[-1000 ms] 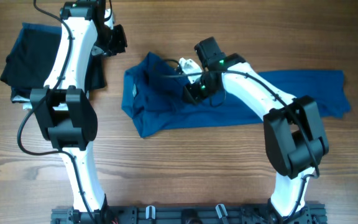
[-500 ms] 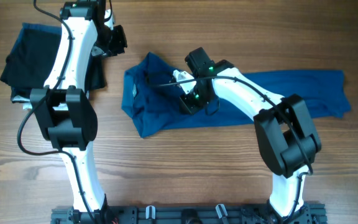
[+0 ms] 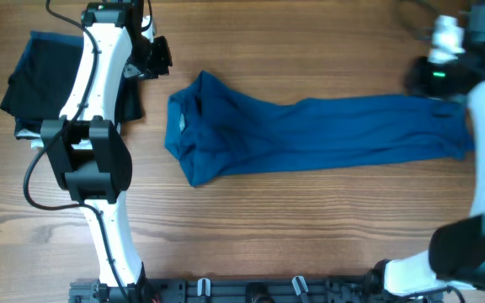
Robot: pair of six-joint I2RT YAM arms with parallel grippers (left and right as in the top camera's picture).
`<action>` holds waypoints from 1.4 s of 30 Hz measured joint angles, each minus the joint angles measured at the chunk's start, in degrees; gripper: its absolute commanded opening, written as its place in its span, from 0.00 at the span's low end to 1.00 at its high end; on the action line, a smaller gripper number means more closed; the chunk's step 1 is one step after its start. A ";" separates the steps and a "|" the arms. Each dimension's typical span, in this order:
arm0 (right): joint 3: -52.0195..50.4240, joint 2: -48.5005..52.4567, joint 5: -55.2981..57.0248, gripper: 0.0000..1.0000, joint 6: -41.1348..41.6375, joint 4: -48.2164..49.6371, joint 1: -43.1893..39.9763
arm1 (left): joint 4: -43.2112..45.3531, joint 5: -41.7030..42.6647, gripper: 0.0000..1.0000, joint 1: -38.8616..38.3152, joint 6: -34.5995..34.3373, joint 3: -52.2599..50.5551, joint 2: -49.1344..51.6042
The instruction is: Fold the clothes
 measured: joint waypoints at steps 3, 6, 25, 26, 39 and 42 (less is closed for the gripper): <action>-0.24 3.17 -3.74 0.42 -2.75 1.05 -9.01 | -0.09 0.00 0.28 0.00 0.00 0.00 0.00; -0.28 8.20 -6.93 0.37 -5.16 2.47 -17.33 | -0.83 0.00 0.28 0.00 0.00 0.00 0.00; -1.51 23.93 -10.64 0.36 -7.30 23.39 -20.15 | -2.62 0.00 0.21 -1.36 -0.02 0.00 0.00; -1.51 23.93 -10.62 0.36 -7.48 23.89 -20.15 | -2.62 0.00 0.19 -1.53 -0.13 0.00 0.00; -1.51 24.46 -9.33 0.37 -9.18 25.55 -20.15 | -0.63 2.54 0.06 -9.11 -0.63 0.00 0.00; -1.51 24.57 -9.38 0.40 -9.18 25.09 -20.15 | -0.09 2.49 0.07 -12.35 -0.63 0.00 0.09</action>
